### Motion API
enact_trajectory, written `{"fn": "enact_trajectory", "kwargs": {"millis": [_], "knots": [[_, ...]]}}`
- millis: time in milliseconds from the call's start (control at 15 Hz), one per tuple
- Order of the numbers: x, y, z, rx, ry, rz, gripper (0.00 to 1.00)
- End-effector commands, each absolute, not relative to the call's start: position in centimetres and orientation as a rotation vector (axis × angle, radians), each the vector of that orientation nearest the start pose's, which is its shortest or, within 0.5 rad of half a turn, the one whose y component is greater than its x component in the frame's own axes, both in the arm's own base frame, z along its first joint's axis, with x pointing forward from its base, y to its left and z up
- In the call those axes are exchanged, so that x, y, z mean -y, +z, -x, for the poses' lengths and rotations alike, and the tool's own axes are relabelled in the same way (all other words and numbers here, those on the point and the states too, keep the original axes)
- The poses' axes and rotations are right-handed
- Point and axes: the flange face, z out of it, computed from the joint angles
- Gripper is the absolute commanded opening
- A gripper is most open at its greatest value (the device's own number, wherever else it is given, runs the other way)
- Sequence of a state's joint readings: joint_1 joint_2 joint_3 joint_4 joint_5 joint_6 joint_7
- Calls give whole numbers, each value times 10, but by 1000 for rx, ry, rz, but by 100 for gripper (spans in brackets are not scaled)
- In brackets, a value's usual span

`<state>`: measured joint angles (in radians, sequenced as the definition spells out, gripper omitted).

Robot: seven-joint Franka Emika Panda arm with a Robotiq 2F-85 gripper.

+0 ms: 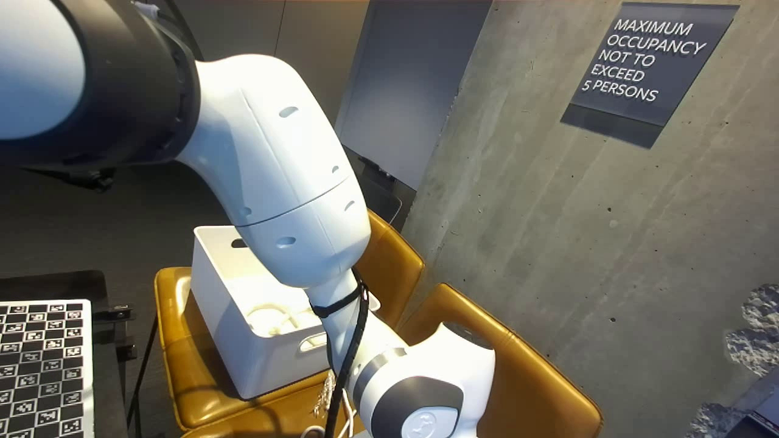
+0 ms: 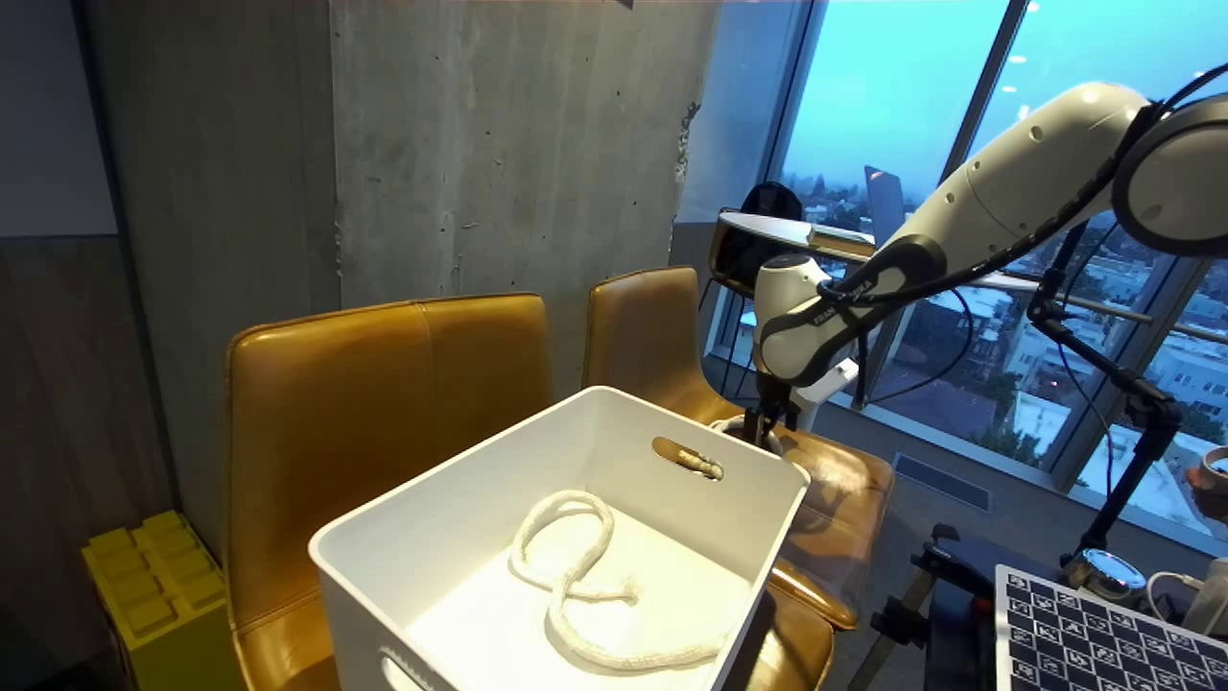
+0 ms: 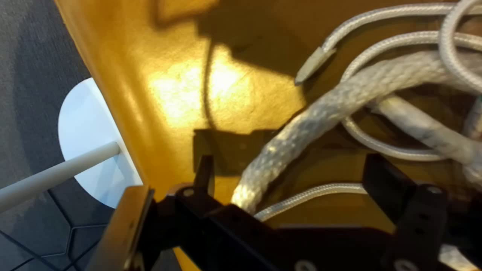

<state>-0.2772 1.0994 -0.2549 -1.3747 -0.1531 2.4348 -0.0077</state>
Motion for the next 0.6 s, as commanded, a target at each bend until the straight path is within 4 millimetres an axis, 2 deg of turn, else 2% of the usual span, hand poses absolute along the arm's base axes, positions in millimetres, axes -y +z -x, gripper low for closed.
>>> {"fn": "enact_trajectory", "kwargs": {"millis": [0,67,133,267,533], "knots": [[349,50,-630,-485,214,3418,100],[352,46,-628,-493,220,3416,97],[354,43,-626,-502,227,3415,74],[359,37,-624,-515,239,3411,68],[363,38,-623,-531,260,3406,39]]}}
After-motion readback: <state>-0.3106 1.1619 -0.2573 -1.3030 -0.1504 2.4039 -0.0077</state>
